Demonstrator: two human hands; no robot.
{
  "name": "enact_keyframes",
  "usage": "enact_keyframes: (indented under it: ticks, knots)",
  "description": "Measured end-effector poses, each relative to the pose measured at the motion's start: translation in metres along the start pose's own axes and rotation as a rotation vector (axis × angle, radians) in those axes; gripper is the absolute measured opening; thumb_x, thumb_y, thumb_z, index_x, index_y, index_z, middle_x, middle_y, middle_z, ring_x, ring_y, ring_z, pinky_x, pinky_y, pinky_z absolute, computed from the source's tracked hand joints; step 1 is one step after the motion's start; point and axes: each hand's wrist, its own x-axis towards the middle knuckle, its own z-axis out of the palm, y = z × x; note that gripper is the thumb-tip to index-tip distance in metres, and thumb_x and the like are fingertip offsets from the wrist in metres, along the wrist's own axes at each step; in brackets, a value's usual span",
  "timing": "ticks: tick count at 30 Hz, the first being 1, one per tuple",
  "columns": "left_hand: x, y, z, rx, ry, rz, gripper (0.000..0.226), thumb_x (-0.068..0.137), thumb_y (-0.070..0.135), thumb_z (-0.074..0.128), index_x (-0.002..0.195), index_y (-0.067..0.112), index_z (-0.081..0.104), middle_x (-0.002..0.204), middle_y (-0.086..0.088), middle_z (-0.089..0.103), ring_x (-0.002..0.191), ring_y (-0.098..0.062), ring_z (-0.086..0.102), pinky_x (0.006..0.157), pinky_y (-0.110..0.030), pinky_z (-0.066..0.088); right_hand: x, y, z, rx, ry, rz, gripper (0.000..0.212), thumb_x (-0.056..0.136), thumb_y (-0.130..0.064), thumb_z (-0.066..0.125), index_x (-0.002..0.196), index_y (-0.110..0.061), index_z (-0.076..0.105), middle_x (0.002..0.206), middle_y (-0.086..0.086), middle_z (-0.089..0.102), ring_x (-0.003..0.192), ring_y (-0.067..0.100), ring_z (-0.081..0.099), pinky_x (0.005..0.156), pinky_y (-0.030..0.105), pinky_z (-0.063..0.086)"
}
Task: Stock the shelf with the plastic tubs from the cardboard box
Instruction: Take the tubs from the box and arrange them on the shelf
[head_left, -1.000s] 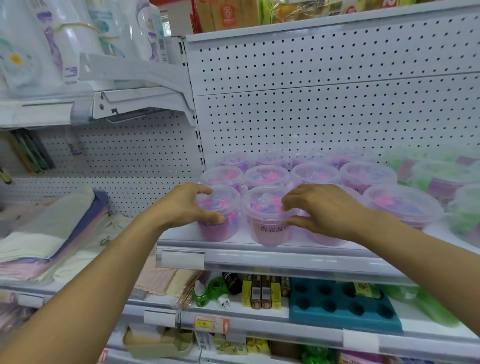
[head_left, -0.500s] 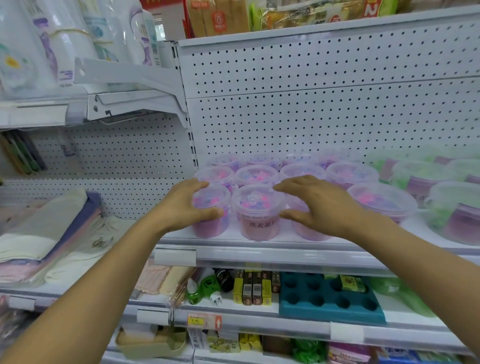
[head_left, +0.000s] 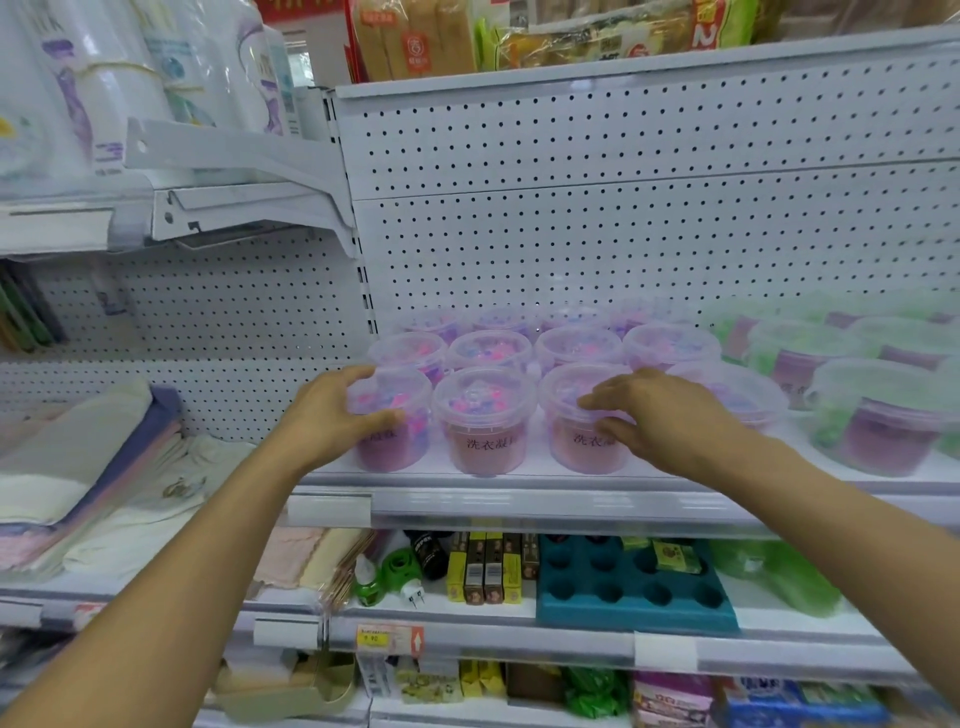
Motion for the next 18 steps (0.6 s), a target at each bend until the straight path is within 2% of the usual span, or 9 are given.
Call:
enact_keyframes:
  ticks: [5, 8, 11, 14, 16, 18]
  knots:
    - [-0.002, 0.000, -0.001, 0.004, -0.022, 0.004, 0.079, 0.074, 0.052, 0.074, 0.141, 0.022, 0.046, 0.148, -0.001, 0.042, 0.136, -0.023, 0.038, 0.108, -0.042, 0.032, 0.000, -0.001, 0.002, 0.029, -0.012, -0.017, 0.038, 0.095, -0.033, 0.053, 0.132, -0.037, 0.054, 0.136, -0.010, 0.055, 0.122, 0.021, 0.051, 0.091, 0.040, 0.049]
    - [-0.001, 0.005, 0.005, 0.115, 0.021, 0.070, 0.085, 0.072, 0.072, 0.061, 0.140, 0.025, 0.045, 0.148, -0.002, 0.043, 0.137, -0.024, 0.035, 0.112, -0.045, 0.027, -0.007, 0.011, -0.004, 0.151, 0.019, 0.007, 0.045, 0.092, -0.038, 0.058, 0.136, -0.035, 0.050, 0.143, -0.011, 0.048, 0.131, 0.015, 0.042, 0.102, 0.036, 0.041]
    - [-0.008, 0.023, 0.024, 0.237, -0.019, 0.197, 0.103, 0.057, 0.094, 0.035, 0.144, 0.039, 0.036, 0.155, 0.006, 0.030, 0.145, -0.019, 0.018, 0.117, -0.050, 0.012, -0.022, 0.038, -0.016, 0.180, 0.101, 0.112, 0.058, 0.085, -0.045, 0.064, 0.139, -0.035, 0.044, 0.150, -0.003, 0.039, 0.138, 0.019, 0.030, 0.109, 0.040, 0.032]
    - [-0.014, 0.038, 0.045, 0.337, -0.132, 0.224, 0.109, 0.049, 0.099, 0.028, 0.146, 0.049, 0.020, 0.159, 0.015, 0.012, 0.148, -0.018, 0.001, 0.114, -0.060, -0.001, -0.043, 0.071, -0.022, 0.172, 0.020, 0.312, 0.074, 0.076, -0.052, 0.071, 0.142, -0.036, 0.040, 0.155, 0.007, 0.028, 0.142, 0.028, 0.024, 0.111, 0.045, 0.027]
    - [-0.012, 0.041, 0.052, 0.419, -0.133, 0.203, 0.107, 0.049, 0.100, 0.024, 0.145, 0.052, 0.016, 0.159, 0.016, 0.011, 0.148, -0.021, 0.004, 0.110, -0.064, 0.000, -0.057, 0.083, -0.020, 0.224, -0.039, 0.373, 0.072, 0.077, -0.048, 0.073, 0.141, -0.034, 0.043, 0.153, 0.012, 0.031, 0.142, 0.028, 0.027, 0.110, 0.041, 0.027]
    - [-0.010, 0.044, 0.054, 0.473, -0.115, 0.184, 0.103, 0.051, 0.099, 0.019, 0.143, 0.054, 0.021, 0.159, 0.018, 0.014, 0.146, -0.021, 0.012, 0.108, -0.065, 0.004, -0.063, 0.086, -0.012, 0.272, -0.027, 0.379, 0.062, 0.082, -0.042, 0.070, 0.139, -0.033, 0.047, 0.151, 0.010, 0.036, 0.139, 0.025, 0.033, 0.108, 0.037, 0.029]
